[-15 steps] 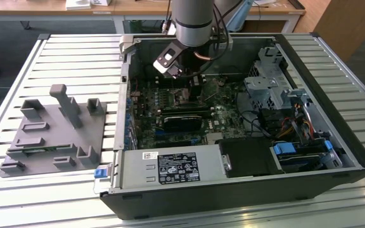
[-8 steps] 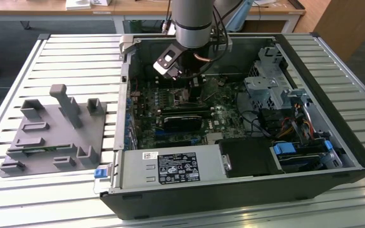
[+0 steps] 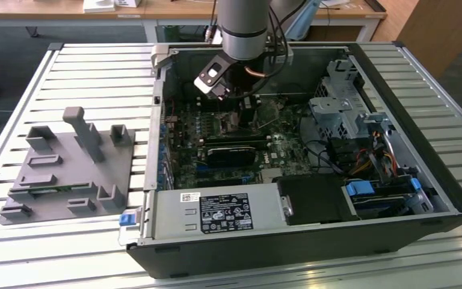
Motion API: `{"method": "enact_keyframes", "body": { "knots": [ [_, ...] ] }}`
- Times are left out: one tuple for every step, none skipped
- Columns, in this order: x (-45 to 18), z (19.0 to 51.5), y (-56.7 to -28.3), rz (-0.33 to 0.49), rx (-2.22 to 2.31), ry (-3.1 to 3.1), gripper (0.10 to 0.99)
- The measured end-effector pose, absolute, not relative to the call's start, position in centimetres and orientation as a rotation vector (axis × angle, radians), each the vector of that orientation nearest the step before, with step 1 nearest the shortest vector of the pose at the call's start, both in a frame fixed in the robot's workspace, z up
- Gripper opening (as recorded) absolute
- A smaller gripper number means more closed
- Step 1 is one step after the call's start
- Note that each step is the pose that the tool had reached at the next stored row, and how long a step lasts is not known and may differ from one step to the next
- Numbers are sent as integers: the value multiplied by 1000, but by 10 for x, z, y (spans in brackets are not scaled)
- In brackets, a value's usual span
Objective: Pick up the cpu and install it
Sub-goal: 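Place the cpu into insertion slot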
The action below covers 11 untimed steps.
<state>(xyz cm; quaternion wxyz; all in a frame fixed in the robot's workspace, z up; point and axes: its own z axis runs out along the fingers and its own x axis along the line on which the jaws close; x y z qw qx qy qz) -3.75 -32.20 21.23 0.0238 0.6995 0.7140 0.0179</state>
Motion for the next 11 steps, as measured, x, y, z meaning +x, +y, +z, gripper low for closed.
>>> {"method": "enact_keyframes", "body": {
  "knots": [
    [-38,212,-321,56,2165,2210,525],
    [-38,212,-320,55,2165,2210,525],
    [-38,212,-320,55,2165,2209,525],
    [-38,212,-319,55,2165,2209,525],
    [-38,211,-319,55,2166,2209,525],
    [-38,211,-319,55,2166,2209,525],
    [-38,211,-319,55,2166,2209,525],
    [-38,211,-319,55,2166,2209,525],
    [-38,211,-319,55,2166,2209,525],
    [-38,211,-319,55,2166,2209,525],
    [-38,210,-319,55,2166,2209,525]
  ]
}}
